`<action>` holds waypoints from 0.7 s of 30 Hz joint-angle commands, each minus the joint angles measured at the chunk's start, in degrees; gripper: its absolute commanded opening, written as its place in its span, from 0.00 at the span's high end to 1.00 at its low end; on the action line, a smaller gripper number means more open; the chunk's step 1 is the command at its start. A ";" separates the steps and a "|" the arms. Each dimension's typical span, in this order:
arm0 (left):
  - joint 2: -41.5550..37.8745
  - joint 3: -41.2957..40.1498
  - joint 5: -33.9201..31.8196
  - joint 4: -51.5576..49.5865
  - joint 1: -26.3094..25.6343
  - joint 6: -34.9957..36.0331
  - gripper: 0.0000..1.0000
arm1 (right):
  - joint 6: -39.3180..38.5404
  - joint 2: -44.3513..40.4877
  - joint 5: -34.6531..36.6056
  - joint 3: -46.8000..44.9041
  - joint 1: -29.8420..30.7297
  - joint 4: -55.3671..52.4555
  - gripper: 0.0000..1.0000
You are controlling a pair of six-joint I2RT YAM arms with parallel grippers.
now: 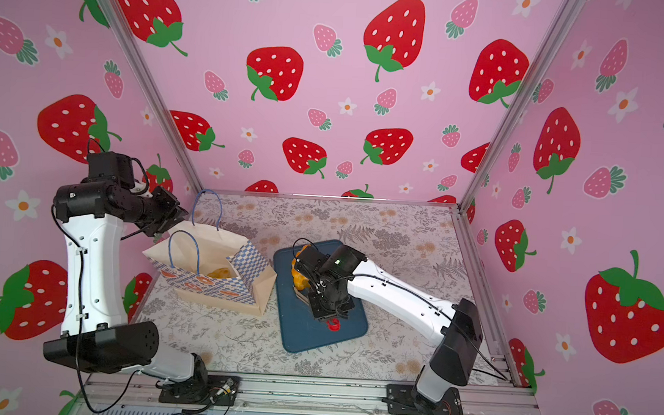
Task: Pack bread into a paper bag
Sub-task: Pick up the fake bread from the plate.
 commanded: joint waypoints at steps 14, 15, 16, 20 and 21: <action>0.89 1.82 1.01 -0.74 0.21 0.57 0.78 | 6.96 -4.94 6.51 -2.81 2.46 -4.76 0.69; 0.97 1.71 0.89 -0.71 0.28 0.62 0.78 | 6.98 -4.98 6.44 -2.98 2.46 -4.05 0.69; 0.81 1.71 0.83 -0.74 0.21 0.62 0.78 | 6.95 -4.94 6.43 -3.00 2.46 -3.25 0.69; 0.69 1.16 1.00 -0.71 0.17 0.64 0.79 | 6.04 -2.82 5.95 -0.45 2.47 -1.68 0.69; 0.59 1.19 1.02 -0.71 0.21 0.68 0.79 | 5.72 -2.33 5.80 0.27 2.46 -1.43 0.69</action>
